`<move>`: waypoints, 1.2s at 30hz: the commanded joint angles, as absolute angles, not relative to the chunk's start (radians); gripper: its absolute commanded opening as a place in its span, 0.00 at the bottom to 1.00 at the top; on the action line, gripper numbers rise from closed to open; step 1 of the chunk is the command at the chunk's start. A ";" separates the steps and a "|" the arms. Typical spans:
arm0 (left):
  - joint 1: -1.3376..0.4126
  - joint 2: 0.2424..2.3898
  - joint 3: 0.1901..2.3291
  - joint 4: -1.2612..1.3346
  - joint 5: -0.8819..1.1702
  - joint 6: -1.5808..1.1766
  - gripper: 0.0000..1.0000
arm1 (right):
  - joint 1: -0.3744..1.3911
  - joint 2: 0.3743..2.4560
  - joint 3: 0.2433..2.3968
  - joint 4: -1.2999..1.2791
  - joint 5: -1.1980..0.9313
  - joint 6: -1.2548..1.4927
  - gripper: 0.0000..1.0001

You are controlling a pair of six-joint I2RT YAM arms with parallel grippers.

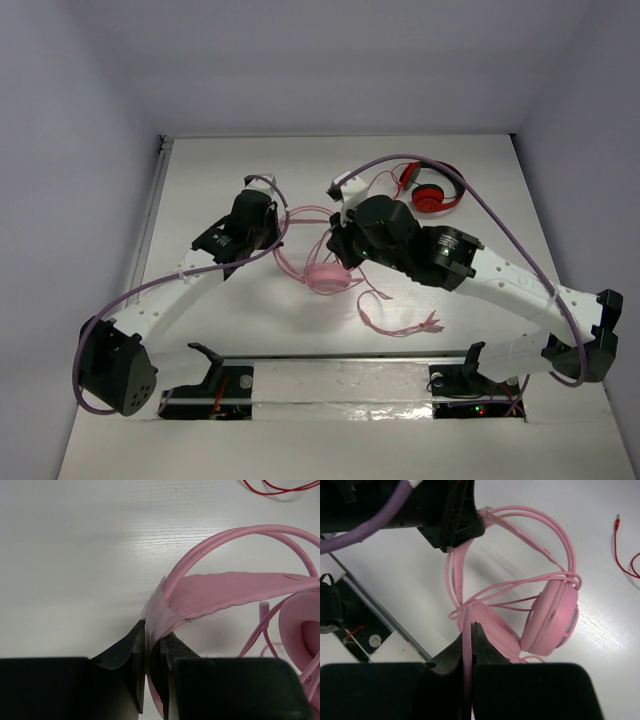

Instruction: Wrap the headphones

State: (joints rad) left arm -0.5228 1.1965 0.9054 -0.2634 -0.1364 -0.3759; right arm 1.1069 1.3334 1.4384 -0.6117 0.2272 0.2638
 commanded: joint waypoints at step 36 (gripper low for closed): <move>-0.241 1.080 0.986 -0.013 0.883 -0.366 0.00 | 0.775 1.178 1.010 -0.232 0.251 0.351 0.22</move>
